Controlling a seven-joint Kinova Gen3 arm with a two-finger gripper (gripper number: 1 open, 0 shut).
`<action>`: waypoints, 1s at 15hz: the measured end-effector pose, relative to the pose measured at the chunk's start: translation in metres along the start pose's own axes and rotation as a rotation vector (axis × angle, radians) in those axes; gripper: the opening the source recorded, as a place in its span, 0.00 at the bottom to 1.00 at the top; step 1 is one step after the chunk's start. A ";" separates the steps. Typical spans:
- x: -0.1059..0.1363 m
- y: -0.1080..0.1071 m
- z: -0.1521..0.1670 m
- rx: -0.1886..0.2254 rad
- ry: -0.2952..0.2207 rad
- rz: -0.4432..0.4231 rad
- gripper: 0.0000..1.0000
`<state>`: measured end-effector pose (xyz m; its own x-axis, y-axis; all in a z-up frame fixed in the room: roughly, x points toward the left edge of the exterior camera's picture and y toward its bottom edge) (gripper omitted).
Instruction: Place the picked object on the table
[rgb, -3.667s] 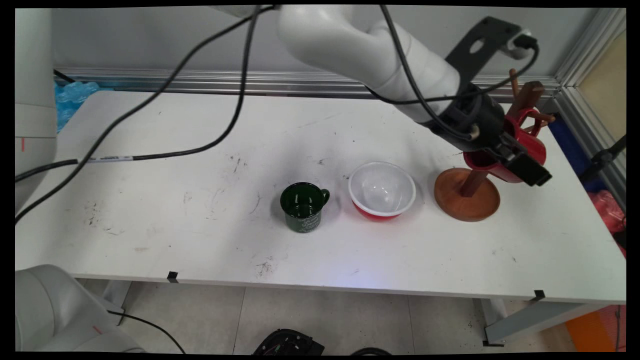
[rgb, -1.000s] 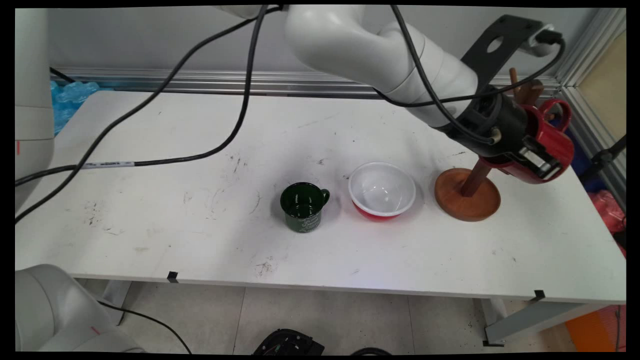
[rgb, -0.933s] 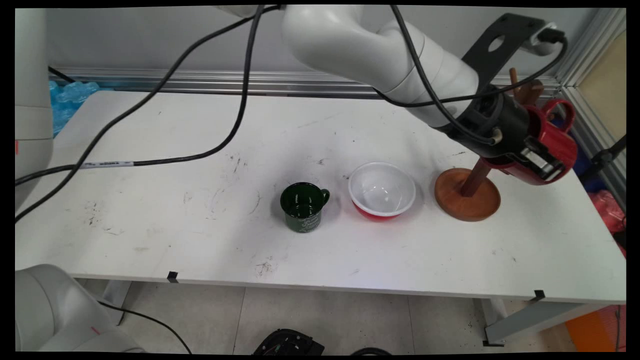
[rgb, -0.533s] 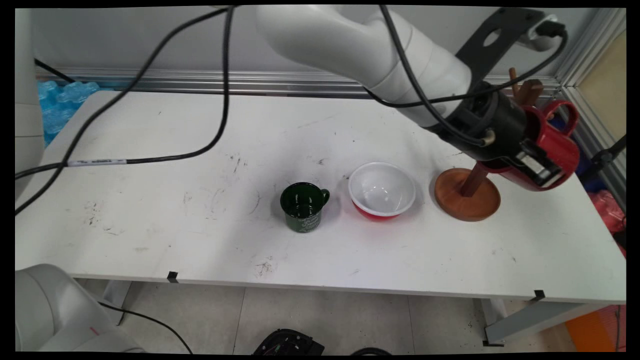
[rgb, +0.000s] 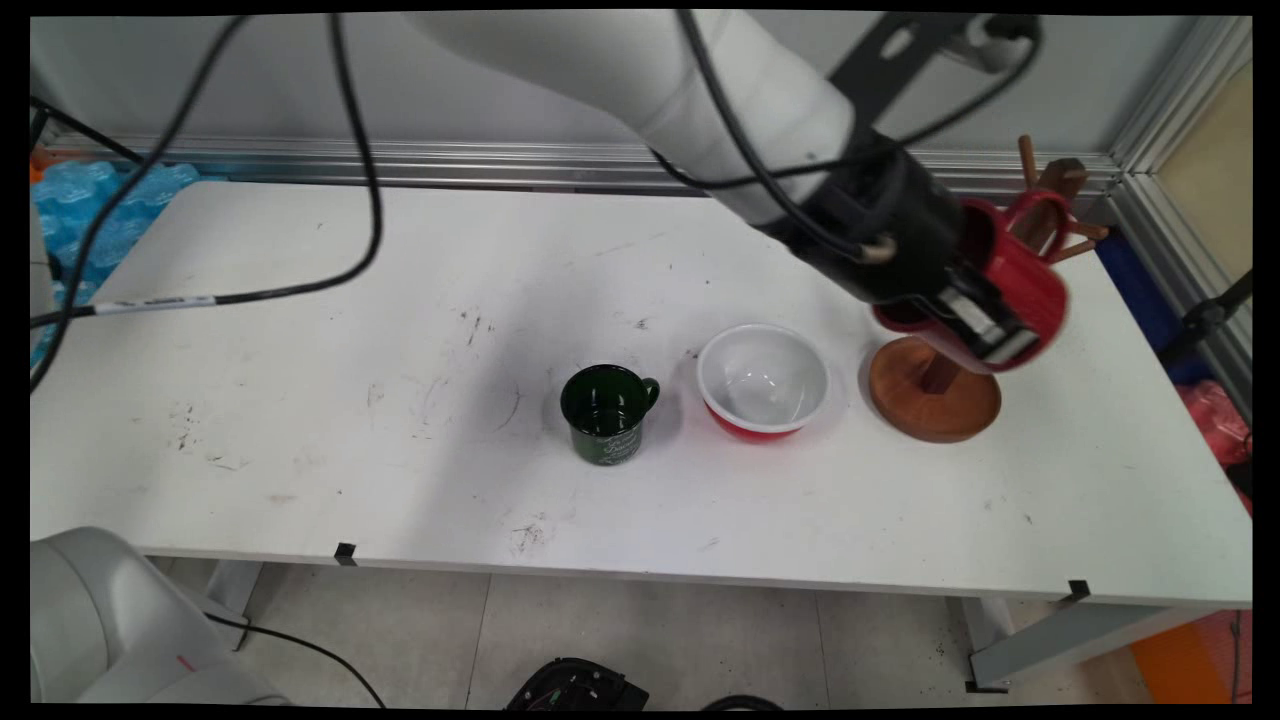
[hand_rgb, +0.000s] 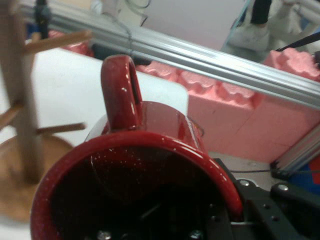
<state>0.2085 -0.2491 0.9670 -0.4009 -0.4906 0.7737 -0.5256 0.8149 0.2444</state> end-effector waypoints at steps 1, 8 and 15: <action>0.000 -0.002 -0.009 0.014 -0.010 -0.005 0.00; -0.006 -0.031 -0.080 0.152 -0.113 -0.063 0.00; -0.005 -0.075 -0.129 0.308 -0.214 -0.119 0.00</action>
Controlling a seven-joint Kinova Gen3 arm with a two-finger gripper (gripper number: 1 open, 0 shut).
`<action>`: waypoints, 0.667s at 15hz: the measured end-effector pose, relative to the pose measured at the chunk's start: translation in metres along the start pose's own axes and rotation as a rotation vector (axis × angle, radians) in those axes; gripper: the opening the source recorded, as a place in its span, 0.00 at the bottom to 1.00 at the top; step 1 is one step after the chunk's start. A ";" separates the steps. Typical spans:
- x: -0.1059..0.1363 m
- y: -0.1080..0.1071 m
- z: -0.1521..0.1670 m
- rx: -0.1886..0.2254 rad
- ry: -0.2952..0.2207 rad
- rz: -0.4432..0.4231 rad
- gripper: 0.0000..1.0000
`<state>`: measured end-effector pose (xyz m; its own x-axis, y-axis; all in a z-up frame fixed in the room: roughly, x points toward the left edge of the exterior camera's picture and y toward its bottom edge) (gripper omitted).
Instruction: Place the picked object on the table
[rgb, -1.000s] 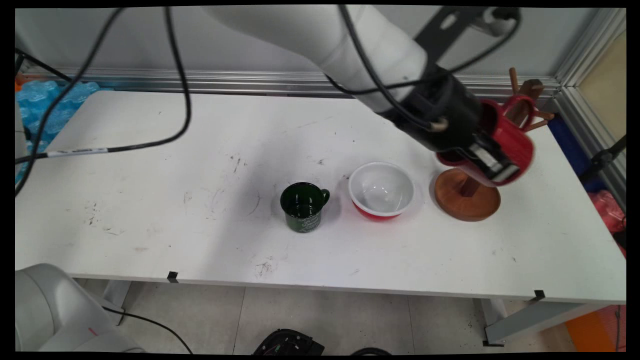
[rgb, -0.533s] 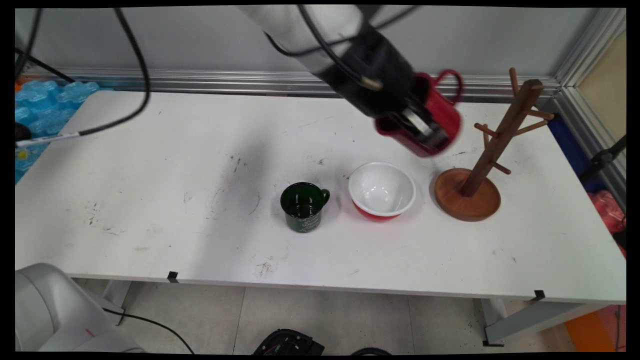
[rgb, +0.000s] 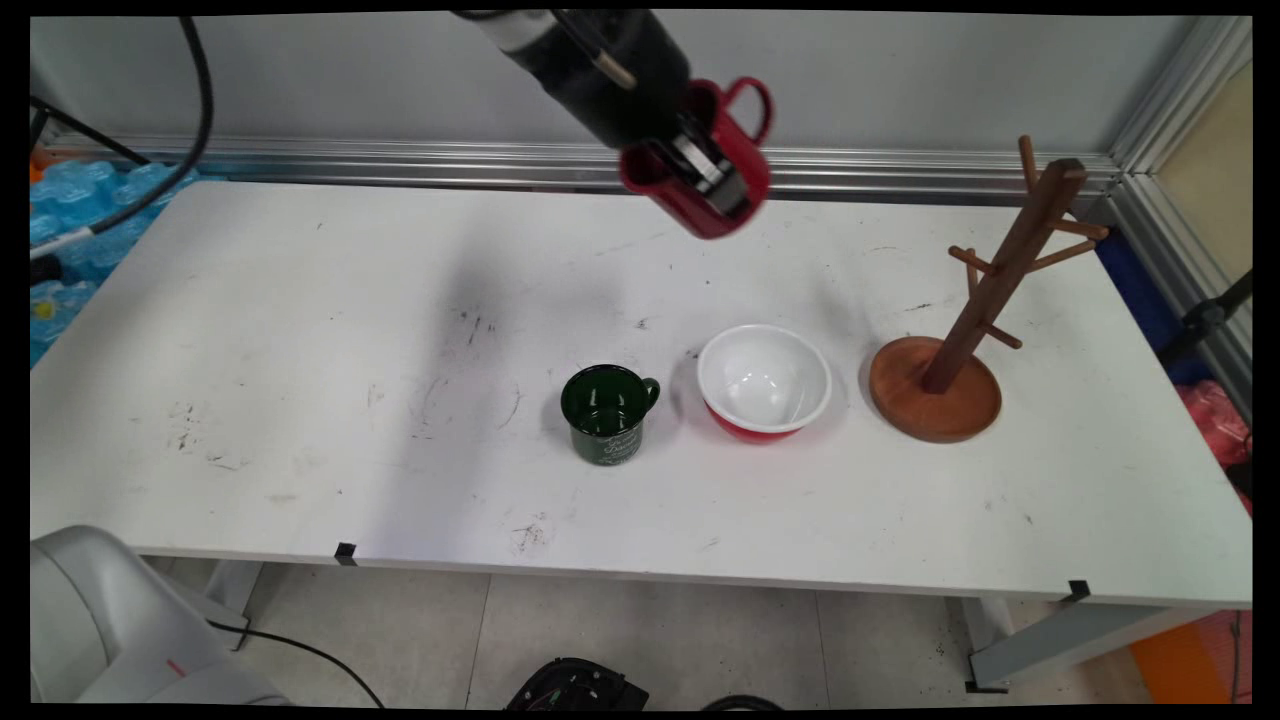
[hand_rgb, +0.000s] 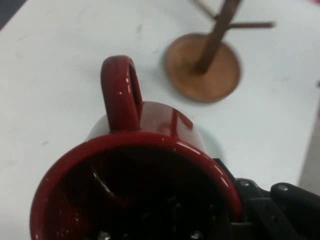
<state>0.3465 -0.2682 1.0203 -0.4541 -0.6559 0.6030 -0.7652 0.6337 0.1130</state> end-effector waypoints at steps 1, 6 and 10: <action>0.001 -0.008 -0.002 0.026 -0.021 -0.007 0.00; 0.006 -0.035 0.011 0.119 -0.110 -0.012 0.00; 0.008 -0.051 0.045 0.172 -0.188 -0.037 0.00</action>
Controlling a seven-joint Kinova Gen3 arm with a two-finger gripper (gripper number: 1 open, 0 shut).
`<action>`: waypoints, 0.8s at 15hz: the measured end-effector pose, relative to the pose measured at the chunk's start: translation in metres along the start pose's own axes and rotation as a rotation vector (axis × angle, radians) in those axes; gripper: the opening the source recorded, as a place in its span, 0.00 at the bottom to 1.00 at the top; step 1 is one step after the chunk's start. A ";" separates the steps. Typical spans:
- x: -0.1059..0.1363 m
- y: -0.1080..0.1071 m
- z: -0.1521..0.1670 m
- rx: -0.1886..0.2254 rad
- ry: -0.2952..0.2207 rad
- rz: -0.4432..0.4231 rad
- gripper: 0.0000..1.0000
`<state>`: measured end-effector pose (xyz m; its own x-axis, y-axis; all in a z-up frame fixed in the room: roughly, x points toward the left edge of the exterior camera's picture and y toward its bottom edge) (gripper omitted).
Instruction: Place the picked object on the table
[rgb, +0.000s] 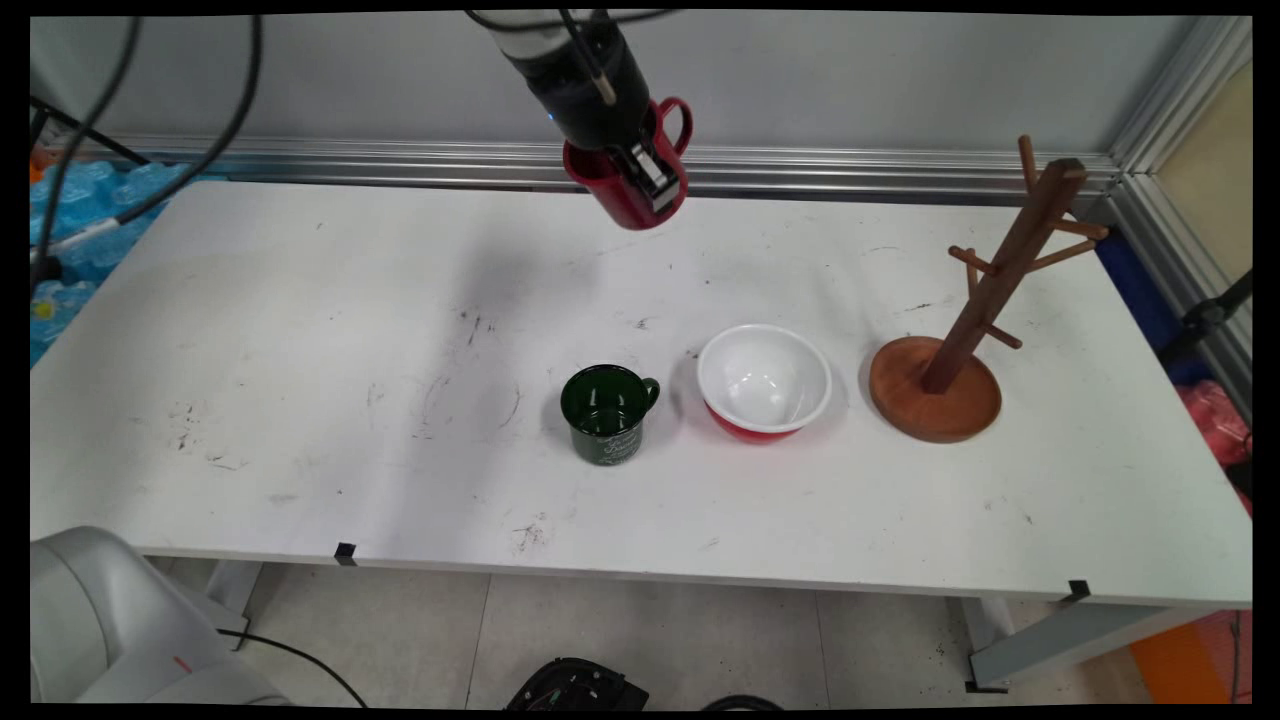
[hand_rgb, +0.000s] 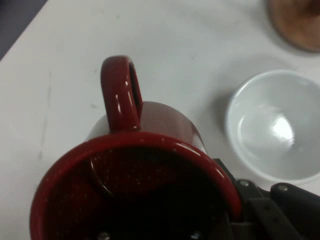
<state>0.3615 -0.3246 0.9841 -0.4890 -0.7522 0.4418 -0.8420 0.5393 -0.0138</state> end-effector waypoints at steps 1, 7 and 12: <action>0.001 -0.001 0.006 0.005 -0.012 -0.004 0.00; 0.002 -0.011 0.066 0.034 -0.119 -0.030 0.00; -0.005 -0.019 0.114 0.037 -0.202 -0.029 0.00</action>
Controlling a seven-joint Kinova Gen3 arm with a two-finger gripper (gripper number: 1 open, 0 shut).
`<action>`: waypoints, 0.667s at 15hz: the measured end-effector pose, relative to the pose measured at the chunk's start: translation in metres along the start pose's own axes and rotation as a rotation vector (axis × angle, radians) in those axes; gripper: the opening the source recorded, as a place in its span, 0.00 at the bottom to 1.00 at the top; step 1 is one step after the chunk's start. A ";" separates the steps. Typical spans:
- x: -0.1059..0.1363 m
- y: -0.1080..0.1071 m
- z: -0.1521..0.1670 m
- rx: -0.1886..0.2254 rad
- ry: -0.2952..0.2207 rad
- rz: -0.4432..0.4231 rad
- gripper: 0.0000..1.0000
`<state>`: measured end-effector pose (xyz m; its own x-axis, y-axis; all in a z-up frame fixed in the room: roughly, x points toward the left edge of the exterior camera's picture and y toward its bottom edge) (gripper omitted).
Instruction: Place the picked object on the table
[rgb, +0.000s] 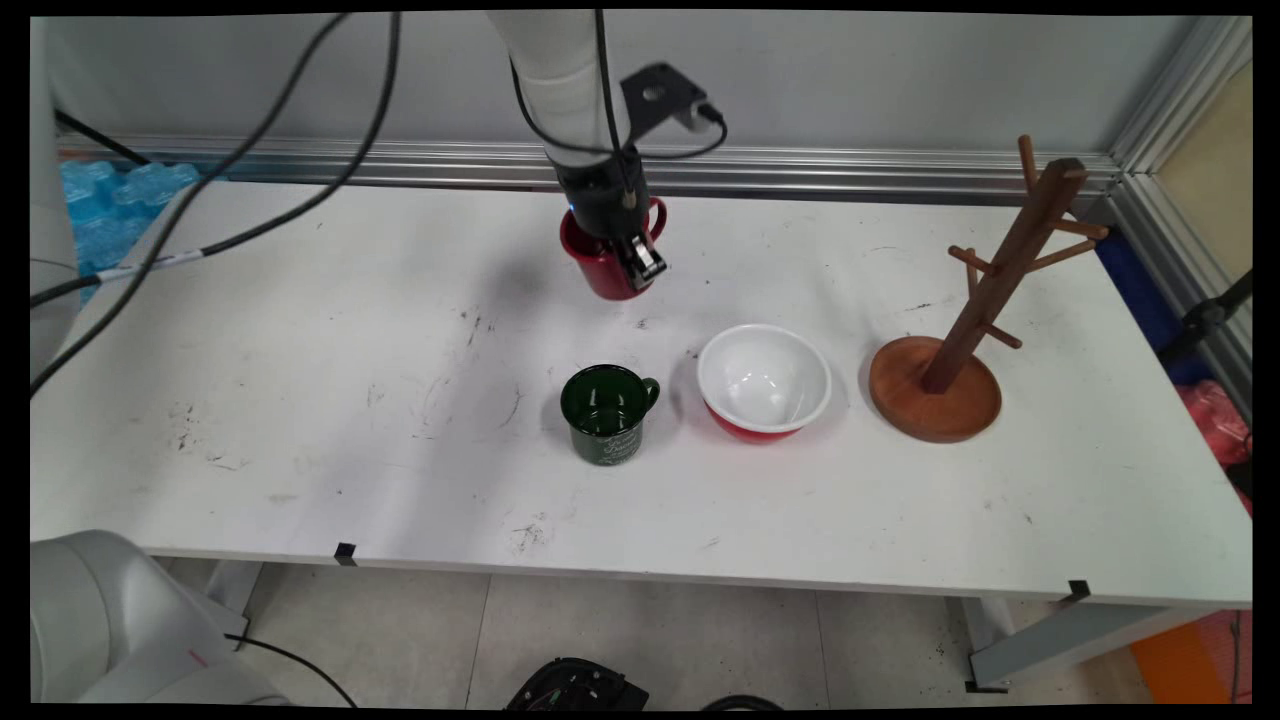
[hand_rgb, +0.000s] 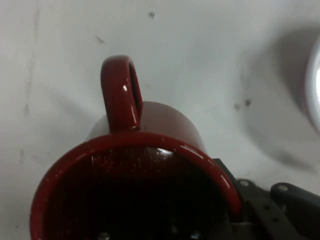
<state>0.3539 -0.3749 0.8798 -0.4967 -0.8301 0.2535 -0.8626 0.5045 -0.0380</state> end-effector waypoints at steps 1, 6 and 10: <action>0.001 -0.001 0.009 0.001 -0.015 0.002 0.00; 0.003 -0.005 0.041 0.000 -0.065 0.011 0.00; 0.005 -0.007 0.061 0.001 -0.095 0.019 0.00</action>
<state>0.3519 -0.3969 0.8220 -0.5194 -0.8394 0.1598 -0.8532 0.5197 -0.0431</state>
